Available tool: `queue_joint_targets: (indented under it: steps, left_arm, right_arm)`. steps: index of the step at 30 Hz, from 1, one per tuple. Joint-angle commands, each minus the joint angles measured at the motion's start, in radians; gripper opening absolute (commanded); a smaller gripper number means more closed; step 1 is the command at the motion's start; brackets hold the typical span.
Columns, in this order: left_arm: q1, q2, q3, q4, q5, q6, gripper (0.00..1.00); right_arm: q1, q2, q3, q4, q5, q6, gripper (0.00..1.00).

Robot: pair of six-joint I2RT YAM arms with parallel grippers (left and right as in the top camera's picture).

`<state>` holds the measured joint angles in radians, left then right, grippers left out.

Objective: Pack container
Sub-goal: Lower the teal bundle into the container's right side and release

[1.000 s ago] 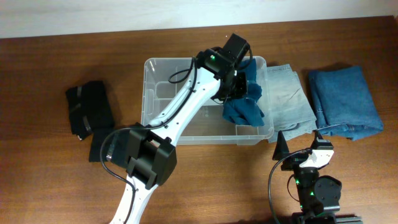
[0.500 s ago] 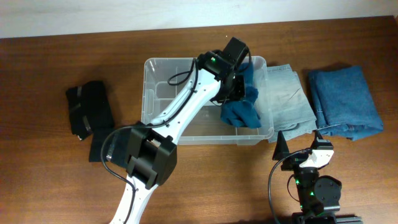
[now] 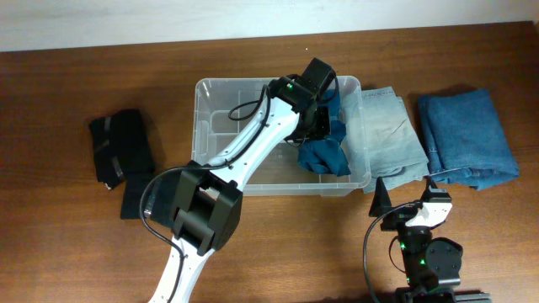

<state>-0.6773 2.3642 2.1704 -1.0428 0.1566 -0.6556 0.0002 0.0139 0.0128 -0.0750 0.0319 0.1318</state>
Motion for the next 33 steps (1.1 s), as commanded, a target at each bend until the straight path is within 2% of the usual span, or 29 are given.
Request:
queue_joint_targets:
  steps: [1,8,9,10,13,15,17,19,26,33]
  left_arm:
    - [-0.008,-0.007,-0.02,0.022,0.003,-0.01,0.01]
    - [-0.021,-0.007,-0.08,0.089,0.003,-0.01,0.01]
    - [-0.021,-0.007,-0.08,0.089,0.003,-0.01,0.04]
    - [-0.021,-0.007,-0.08,0.089,0.003,-0.007,0.13]
    - [-0.021,-0.007,-0.08,0.089,0.004,0.022,0.63]
    - [-0.021,-0.007,-0.08,0.087,0.003,0.063,0.82]
    - [-0.021,-0.007,-0.08,0.088,0.003,0.11,0.95]
    - [-0.02,-0.007,-0.08,0.088,0.0,0.149,0.99]
    - [-0.018,-0.008,-0.072,0.072,-0.069,0.195,0.99]
    - [0.008,-0.008,0.014,0.0,-0.143,0.254,0.99]
  right_arm:
    - [0.007,-0.008,-0.007,-0.004,-0.002,0.007,0.98]
    - [0.007,-0.008,-0.007,-0.004,-0.002,0.007,0.98]
    - [0.007,-0.008,-0.007,-0.004,-0.002,0.007,0.98]
    - [0.007,-0.008,-0.007,-0.004,-0.002,0.007,0.98]
    - [0.007,-0.008,-0.007,-0.004,-0.002,0.007,0.98]
    - [0.007,-0.008,-0.007,-0.004,-0.002,0.007,0.98]
    - [0.007,-0.008,-0.007,-0.004,-0.002,0.007,0.98]
    - [0.007,-0.008,-0.007,-0.004,-0.002,0.007,0.98]
    - [0.007,-0.008,-0.007,-0.004,-0.002,0.007,0.98]
    - [0.007,-0.008,-0.007,-0.004,-0.002,0.007,0.98]
